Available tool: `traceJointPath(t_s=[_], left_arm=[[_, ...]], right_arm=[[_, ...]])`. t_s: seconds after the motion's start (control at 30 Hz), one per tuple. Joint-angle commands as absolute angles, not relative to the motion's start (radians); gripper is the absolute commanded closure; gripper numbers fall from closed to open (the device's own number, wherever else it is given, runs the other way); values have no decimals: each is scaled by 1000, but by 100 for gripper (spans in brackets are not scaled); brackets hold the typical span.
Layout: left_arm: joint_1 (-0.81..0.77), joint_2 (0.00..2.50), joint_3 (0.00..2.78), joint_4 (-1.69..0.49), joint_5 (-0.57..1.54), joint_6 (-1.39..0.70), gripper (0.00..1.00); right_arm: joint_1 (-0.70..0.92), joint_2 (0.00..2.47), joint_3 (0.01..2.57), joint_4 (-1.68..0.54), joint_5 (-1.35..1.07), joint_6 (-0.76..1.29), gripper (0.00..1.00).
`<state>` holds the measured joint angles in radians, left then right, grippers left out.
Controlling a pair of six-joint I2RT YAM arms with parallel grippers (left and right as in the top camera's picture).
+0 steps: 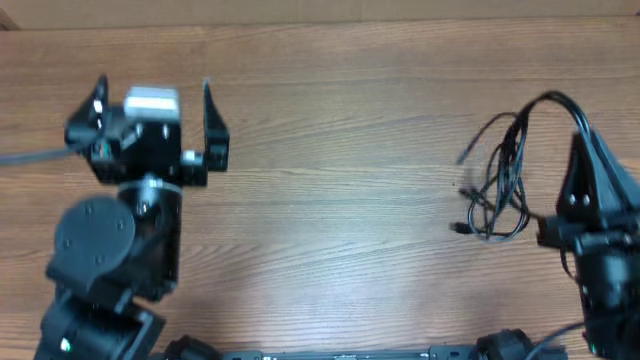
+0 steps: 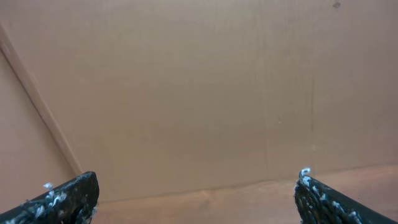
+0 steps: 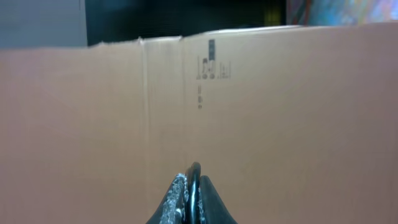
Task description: Untangle cables
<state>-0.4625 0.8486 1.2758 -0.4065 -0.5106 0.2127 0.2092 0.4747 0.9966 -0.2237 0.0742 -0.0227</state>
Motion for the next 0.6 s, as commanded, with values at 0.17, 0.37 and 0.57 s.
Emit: traceJointPath(t_s=[0.17, 0.37, 0.57], left_arm=[[-459, 870, 1208, -501, -312, 76, 1], [-459, 945, 1208, -554, -148, 62, 0], [-459, 983, 1208, -592, -144, 59, 0]], right_arm=[[208, 527, 974, -305, -162, 83, 96], [208, 787, 974, -376, -410, 132, 96], [216, 1120, 986, -407, -511, 150, 96]])
